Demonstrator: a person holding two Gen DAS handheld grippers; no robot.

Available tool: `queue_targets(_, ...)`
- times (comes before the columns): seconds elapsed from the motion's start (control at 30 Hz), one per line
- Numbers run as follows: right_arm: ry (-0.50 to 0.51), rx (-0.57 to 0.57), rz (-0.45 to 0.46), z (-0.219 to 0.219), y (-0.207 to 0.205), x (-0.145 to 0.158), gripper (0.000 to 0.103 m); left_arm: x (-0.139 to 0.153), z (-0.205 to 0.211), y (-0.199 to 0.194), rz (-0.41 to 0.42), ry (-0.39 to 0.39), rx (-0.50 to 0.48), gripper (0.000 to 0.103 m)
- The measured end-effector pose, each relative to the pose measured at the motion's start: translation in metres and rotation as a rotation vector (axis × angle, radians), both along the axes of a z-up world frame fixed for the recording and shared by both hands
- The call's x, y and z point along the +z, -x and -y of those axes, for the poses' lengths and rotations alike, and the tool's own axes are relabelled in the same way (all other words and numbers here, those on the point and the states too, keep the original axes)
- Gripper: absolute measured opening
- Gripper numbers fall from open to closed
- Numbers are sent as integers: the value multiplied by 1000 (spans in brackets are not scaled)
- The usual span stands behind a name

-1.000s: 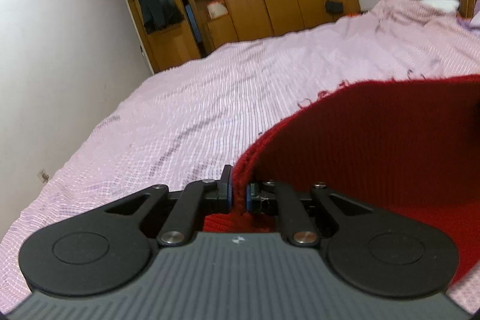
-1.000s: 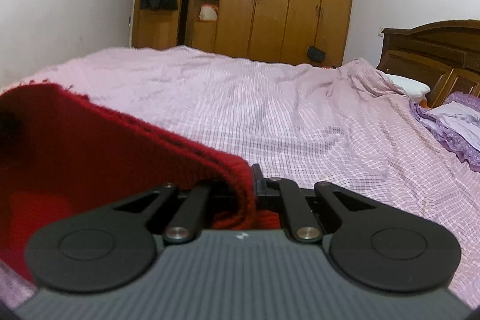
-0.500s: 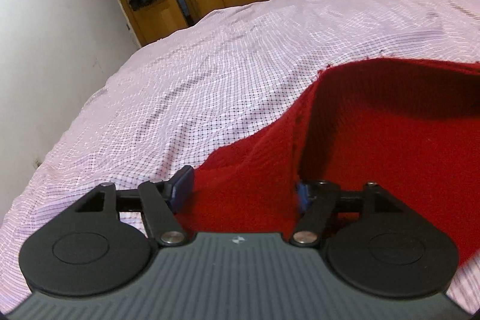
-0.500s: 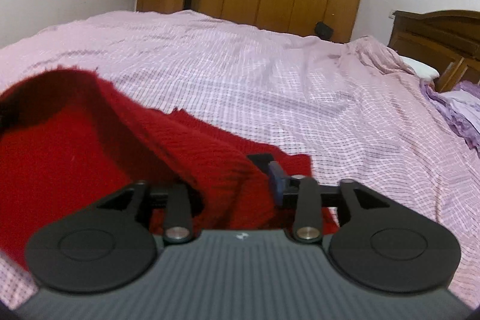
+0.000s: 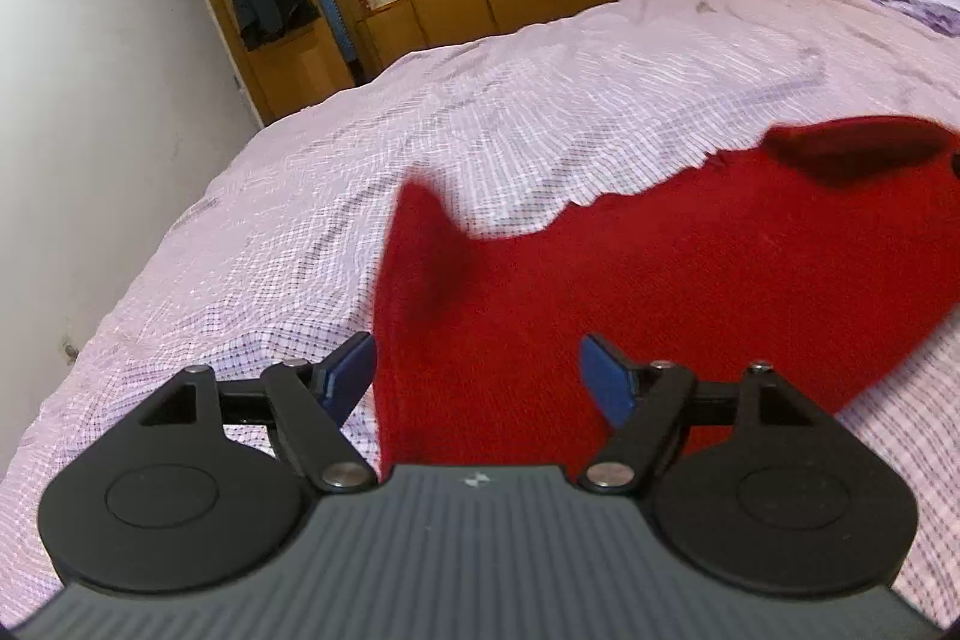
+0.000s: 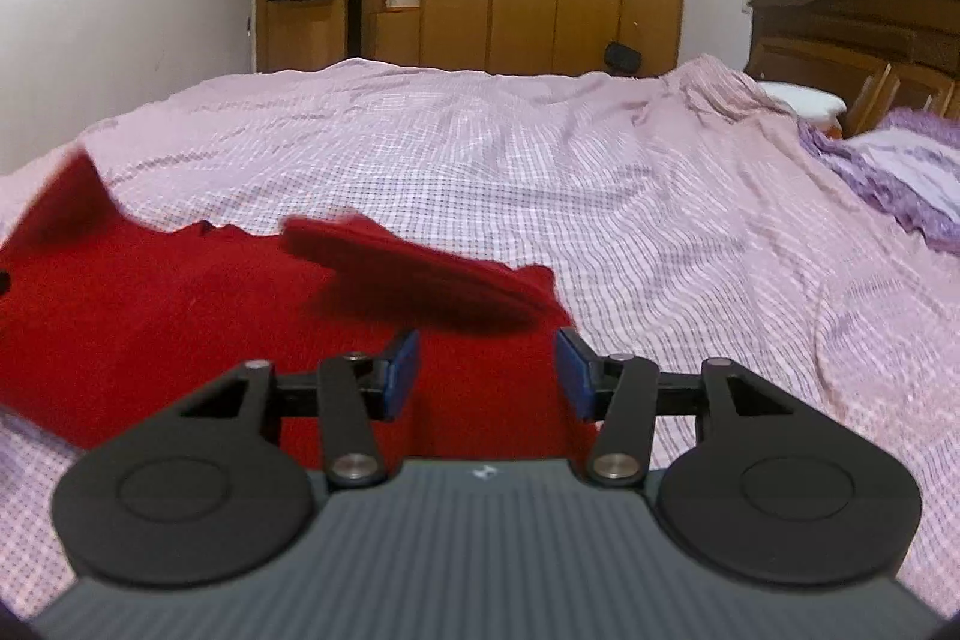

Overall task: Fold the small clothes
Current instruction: 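Release the folded hem with both grippers and pull back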

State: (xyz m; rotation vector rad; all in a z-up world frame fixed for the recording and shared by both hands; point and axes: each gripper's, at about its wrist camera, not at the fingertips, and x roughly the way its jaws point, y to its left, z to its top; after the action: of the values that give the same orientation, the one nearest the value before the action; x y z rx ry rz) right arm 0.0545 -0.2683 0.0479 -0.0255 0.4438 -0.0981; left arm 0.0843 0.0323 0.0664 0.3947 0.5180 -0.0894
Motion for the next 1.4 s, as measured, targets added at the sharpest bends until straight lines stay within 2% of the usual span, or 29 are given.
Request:
queue_targets(0.13, -11, 19, -4, 3, 4, 1, 52, -7, 6, 3, 0, -37, -13, 79)
queue_targets(0.3, -32, 48, -9, 7, 2, -4, 51, -12, 4, 1, -24, 0, 0, 79)
queue_targets(0.43, -47, 58, -21, 9, -3, -9, 51, -16, 1, -7, -38, -1, 16, 79)
queue_targets(0.6, -85, 39, -102, 20, -21, -25, 50, -23, -8, -19, -90, 67, 59, 79)
queue_targets(0.8, -82, 47, -106, 20, -21, -30, 51, -26, -16, -26, -130, 134, 86, 79)
queue_targets(1.03, -102, 34, -102, 20, -14, -23, 51, -19, -10, -14, -111, 92, 81, 79)
queue_targets(1.2, -172, 5, -84, 24, -3, -18, 51, -9, -15, 2, -107, 112, 124, 79)
queue_targets(1.27, -223, -12, -74, 28, 4, -16, 55, -5, -19, 9, -107, 133, 151, 79)
queue_targets(1.33, -286, -22, -63, 32, 11, -14, 66, -3, -24, 15, -118, 158, 171, 79)
queue_targets(1.4, -339, -28, -58, 35, 19, -12, 70, -1, -27, 20, -129, 181, 184, 79)
